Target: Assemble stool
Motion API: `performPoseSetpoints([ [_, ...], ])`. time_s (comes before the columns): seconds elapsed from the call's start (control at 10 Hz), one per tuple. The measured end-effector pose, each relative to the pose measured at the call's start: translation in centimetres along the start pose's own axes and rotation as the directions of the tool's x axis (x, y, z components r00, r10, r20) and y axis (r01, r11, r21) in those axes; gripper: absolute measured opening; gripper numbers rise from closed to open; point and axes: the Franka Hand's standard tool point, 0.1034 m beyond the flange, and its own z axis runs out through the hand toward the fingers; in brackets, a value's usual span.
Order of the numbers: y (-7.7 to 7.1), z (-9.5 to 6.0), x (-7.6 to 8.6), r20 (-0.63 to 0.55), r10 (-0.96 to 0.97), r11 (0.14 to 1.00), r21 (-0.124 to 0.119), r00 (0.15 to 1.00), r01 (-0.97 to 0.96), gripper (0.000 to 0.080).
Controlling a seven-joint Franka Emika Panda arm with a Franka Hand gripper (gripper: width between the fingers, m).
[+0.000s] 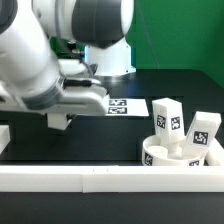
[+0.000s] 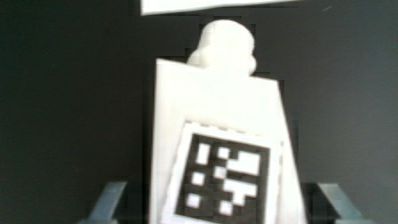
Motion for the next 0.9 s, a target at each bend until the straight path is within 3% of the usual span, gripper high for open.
performPoseSetpoints([
  [0.3,-3.8,-3.3,-2.0,0.002,0.064,0.998,0.011,0.998,-0.064,0.0324],
  [0.6,-3.7,-3.7,-1.1,-0.06,0.059,0.998,0.011,0.996,-0.059,0.0324],
  [0.7,-3.6,-4.1,-0.3,-0.12,0.058,0.998,0.007,0.991,-0.057,0.0324],
  [0.8,-4.0,-5.1,0.7,-0.266,0.048,0.999,0.003,0.963,-0.049,0.0324],
  [0.9,-4.8,-5.6,0.0,-0.362,0.037,0.999,0.006,0.931,-0.037,0.0324],
])
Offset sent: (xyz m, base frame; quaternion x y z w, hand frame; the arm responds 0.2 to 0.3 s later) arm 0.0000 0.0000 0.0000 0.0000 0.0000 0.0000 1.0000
